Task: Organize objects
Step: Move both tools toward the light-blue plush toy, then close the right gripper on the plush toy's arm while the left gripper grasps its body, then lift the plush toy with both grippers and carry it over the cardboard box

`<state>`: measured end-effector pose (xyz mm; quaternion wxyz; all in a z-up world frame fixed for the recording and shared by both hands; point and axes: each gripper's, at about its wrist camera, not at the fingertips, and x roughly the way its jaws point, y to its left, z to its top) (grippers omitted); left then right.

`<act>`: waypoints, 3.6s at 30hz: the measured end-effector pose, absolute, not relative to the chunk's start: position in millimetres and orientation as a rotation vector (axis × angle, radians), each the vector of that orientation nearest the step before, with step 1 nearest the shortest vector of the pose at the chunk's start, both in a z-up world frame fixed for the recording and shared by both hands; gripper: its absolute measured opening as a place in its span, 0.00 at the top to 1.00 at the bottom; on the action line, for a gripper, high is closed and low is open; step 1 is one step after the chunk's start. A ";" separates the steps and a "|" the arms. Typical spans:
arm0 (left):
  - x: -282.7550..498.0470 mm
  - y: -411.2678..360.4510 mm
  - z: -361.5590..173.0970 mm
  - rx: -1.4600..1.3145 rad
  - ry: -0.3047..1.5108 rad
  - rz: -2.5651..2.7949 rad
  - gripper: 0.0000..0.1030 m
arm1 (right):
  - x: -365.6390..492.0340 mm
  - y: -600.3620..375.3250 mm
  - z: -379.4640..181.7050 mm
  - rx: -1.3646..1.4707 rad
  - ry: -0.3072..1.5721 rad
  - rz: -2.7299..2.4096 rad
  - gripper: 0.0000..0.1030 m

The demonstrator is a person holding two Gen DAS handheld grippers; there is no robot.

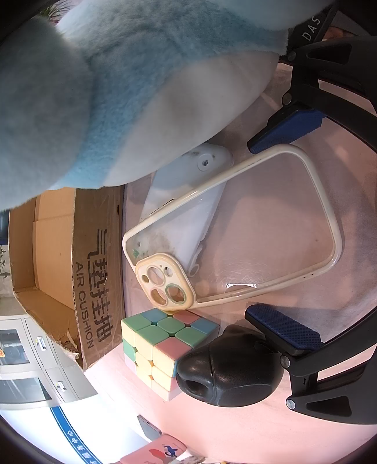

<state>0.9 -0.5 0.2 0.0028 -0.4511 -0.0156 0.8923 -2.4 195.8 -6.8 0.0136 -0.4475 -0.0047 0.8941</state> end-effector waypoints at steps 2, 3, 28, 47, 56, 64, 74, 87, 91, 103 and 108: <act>0.6 -0.5 0.2 -1.416 -0.050 2.798 0.00 | -2.2 195.9 -6.8 -1.394 -0.014 2.785 0.01; 0.5 -0.7 0.1 -1.416 -0.049 2.798 0.00 | -2.2 195.9 -6.8 -1.395 -0.013 2.785 0.01; 13.1 -1.8 0.9 -1.523 -0.004 2.700 0.00 | 10.3 191.4 -1.8 -1.400 0.016 2.739 0.01; 104.0 -21.0 143.0 -1.162 0.118 2.832 0.02 | 101.7 264.4 30.1 -1.448 0.484 2.865 0.12; 24.8 -41.8 136.7 -1.269 0.073 2.733 0.02 | 98.9 254.7 50.5 -1.379 0.595 2.883 0.17; -5.0 -23.2 130.4 -1.319 0.280 2.644 0.16 | 59.6 232.7 29.6 -1.516 0.743 2.832 0.45; -49.0 -2.5 123.1 -1.372 0.284 2.442 0.69 | 38.0 220.6 12.7 -1.581 0.883 2.734 0.57; -86.0 -4.7 117.8 -1.452 0.157 2.135 0.49 | 27.2 209.1 7.5 -1.600 0.896 2.617 0.57; -82.4 7.7 115.1 -1.413 0.220 2.120 0.49 | 25.3 199.1 11.7 -1.583 0.795 2.602 0.57; -66.5 3.3 99.4 -1.361 0.185 2.152 0.68 | 22.3 181.6 15.7 -1.545 0.630 2.675 0.75; -33.3 -12.3 109.0 -1.422 0.003 2.081 0.71 | 29.8 221.7 41.0 -1.562 0.736 2.729 0.80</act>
